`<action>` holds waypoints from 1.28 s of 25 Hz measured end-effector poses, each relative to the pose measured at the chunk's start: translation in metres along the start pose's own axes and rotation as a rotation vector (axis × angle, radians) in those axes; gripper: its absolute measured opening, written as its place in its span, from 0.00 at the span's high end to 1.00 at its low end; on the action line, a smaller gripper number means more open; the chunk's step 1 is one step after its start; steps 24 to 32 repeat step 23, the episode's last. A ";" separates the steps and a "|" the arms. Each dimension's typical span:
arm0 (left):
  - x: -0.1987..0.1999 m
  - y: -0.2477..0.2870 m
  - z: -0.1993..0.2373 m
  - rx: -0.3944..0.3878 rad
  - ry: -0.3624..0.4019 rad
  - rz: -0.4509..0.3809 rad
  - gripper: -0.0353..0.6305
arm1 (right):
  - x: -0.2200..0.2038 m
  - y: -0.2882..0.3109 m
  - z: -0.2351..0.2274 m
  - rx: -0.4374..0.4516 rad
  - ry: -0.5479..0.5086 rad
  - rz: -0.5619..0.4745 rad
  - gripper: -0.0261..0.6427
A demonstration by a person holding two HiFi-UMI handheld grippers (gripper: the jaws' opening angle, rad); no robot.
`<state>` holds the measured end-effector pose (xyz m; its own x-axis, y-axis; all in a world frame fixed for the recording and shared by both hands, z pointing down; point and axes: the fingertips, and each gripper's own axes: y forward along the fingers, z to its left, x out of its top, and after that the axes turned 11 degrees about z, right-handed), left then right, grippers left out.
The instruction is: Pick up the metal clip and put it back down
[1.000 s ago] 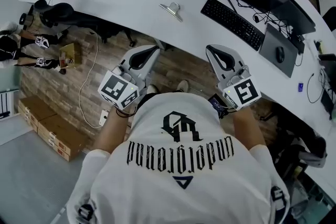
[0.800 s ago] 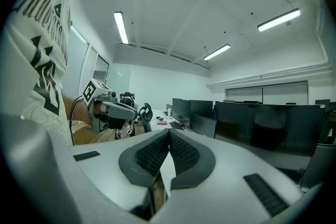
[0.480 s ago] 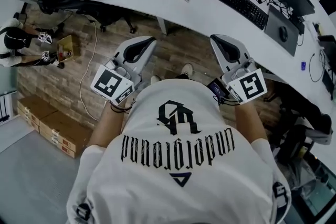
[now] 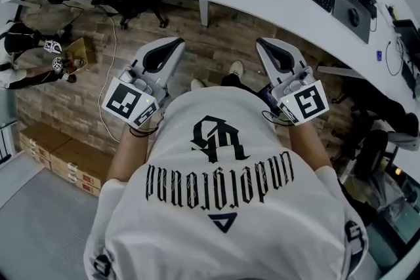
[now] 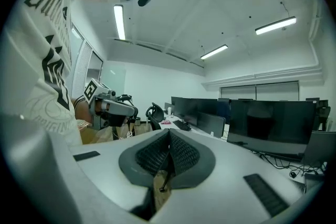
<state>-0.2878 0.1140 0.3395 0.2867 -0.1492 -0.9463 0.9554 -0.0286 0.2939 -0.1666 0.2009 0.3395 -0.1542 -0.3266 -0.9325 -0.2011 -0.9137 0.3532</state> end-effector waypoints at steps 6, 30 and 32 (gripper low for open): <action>-0.012 -0.028 -0.001 -0.019 0.001 -0.007 0.93 | -0.002 0.003 0.037 -0.009 0.012 0.008 0.94; -0.020 -0.039 -0.001 -0.070 -0.011 -0.016 0.93 | 0.005 0.014 0.063 -0.008 -0.007 0.020 0.94; -0.020 -0.039 -0.001 -0.070 -0.011 -0.016 0.93 | 0.005 0.014 0.063 -0.008 -0.007 0.020 0.94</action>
